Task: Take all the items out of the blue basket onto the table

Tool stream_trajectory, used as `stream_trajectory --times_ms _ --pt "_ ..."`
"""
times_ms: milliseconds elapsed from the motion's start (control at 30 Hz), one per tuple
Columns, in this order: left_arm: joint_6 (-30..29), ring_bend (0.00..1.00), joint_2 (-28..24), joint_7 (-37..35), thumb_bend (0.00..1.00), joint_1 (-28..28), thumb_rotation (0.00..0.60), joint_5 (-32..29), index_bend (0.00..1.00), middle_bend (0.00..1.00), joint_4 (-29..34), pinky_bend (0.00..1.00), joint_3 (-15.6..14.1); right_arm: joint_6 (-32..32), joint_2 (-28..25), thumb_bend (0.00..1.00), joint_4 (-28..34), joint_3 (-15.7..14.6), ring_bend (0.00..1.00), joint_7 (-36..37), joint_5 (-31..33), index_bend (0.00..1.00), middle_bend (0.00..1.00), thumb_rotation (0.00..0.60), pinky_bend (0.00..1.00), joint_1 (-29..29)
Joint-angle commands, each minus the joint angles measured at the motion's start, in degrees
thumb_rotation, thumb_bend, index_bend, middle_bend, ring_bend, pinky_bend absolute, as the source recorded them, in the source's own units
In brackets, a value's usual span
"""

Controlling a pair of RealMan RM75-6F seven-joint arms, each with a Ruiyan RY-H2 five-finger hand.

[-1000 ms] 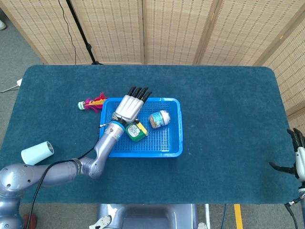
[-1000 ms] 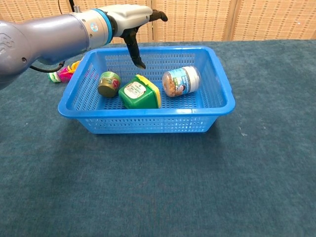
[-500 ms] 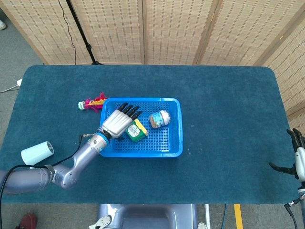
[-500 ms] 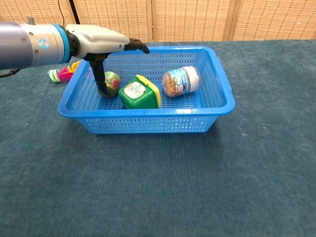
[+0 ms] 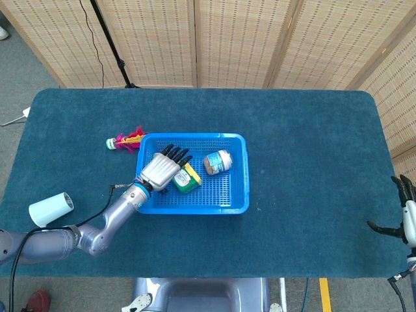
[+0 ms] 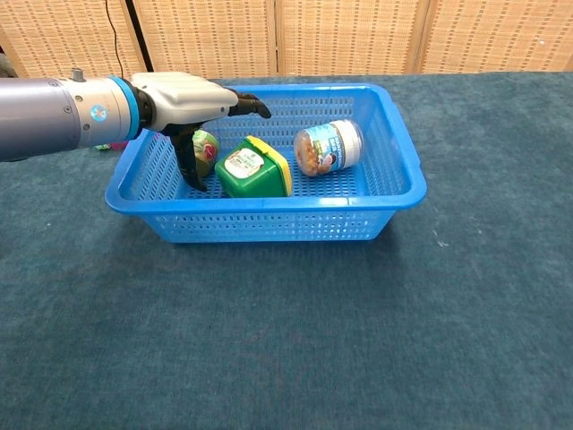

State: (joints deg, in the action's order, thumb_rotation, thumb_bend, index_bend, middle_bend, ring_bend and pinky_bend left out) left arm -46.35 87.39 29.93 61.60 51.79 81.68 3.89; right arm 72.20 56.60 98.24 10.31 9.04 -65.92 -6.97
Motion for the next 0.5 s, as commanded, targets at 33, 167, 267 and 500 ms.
stream_trajectory --times_ms 33,167,267,500 --pt "0.85 0.00 1.68 -0.46 0.08 0.07 0.600 0.17 0.00 0.00 -2.10 0.00 0.13 -0.03 0.03 0.00 -0.03 0.03 0.00 0.01 0.08 0.00 0.00 0.600 0.00 -0.02" --pt "2.09 0.00 3.69 -0.94 0.08 0.31 0.600 -0.51 0.00 0.00 -4.32 0.00 0.45 -0.13 0.07 0.00 -0.13 0.09 0.00 0.02 0.26 0.00 0.00 0.600 0.00 -0.05" --pt "2.76 0.00 4.82 -1.28 0.11 0.41 0.600 -0.96 0.00 0.00 -5.40 0.01 0.74 -0.28 0.10 0.00 -0.14 0.04 0.00 0.06 0.19 0.00 0.00 0.600 0.00 -0.10" --pt "0.33 0.32 7.69 -3.00 0.25 -0.22 0.600 3.51 0.43 0.32 -8.37 0.34 1.39 -0.51 0.00 0.00 -0.24 0.07 0.00 0.39 0.27 0.00 0.00 0.600 0.00 -0.12"
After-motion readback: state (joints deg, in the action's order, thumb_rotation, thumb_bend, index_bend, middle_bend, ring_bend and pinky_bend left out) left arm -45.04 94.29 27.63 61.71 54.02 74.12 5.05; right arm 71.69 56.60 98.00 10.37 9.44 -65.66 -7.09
